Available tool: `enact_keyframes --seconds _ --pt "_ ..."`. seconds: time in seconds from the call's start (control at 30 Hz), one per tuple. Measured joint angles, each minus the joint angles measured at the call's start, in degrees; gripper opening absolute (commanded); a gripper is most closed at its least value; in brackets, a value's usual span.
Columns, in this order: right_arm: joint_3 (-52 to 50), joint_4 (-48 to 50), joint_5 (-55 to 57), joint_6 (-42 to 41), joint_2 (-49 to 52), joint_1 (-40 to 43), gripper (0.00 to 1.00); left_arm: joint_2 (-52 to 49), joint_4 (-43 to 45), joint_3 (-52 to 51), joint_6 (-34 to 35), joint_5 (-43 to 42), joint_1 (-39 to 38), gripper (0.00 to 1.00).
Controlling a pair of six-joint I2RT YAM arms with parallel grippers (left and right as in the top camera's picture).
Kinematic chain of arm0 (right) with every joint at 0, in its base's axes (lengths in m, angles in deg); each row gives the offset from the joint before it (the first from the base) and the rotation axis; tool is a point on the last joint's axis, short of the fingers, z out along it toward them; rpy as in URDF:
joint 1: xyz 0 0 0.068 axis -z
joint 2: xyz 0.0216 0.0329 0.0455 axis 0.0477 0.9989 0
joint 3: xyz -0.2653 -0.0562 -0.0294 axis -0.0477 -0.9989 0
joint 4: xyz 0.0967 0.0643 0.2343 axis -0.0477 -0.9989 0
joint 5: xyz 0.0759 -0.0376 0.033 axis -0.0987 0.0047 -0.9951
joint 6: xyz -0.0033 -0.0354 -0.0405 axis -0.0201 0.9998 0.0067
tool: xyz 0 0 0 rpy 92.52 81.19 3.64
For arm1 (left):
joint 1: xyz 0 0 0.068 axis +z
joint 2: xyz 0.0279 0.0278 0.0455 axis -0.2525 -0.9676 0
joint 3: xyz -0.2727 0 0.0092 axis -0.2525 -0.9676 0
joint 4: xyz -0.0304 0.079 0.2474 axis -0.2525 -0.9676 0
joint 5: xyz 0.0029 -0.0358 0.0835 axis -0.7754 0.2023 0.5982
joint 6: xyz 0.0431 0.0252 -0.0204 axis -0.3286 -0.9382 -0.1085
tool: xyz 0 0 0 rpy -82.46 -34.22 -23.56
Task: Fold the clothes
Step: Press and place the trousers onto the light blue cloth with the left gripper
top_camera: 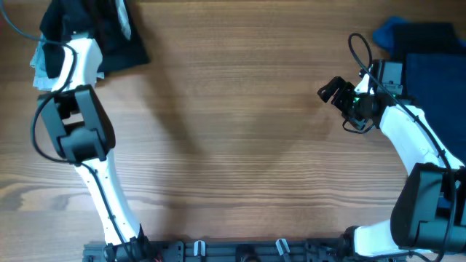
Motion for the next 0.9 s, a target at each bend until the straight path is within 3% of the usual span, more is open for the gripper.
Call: enact_keyframes --seconds 0.13,0.37,0.53,0.6,0.8,0.83,0.9 --pt "0.0 0.0 0.0 0.0 0.0 0.0 1.0 -6.5 -2.1 0.0 0.5 -0.2 1.0 0.45" --pt "0.0 0.0 0.0 0.0 0.0 0.0 1.0 -2.8 -8.0 0.0 0.5 -0.2 1.1 0.5" --pt "0.0 0.0 0.0 0.0 0.0 0.0 1.0 5.0 2.3 -0.2 0.7 -0.2 1.0 0.59" --pt "0.0 0.0 0.0 0.0 0.0 0.0 1.0 5.3 6.1 -0.1 0.7 -0.2 1.0 0.55" --pt "0.0 0.0 0.0 0.0 0.0 0.0 1.0 -3.9 12.5 0.4 -1.0 -0.1 1.7 0.47" --pt "0.0 0.0 0.0 0.0 0.0 0.0 1.0 -6.7 12.3 1.2 -1.9 0.4 2.1 0.48" --pt "0.0 0.0 0.0 0.0 0.0 0.0 1.0 -10.7 11.7 1.8 -2.6 1.3 3.2 0.59"
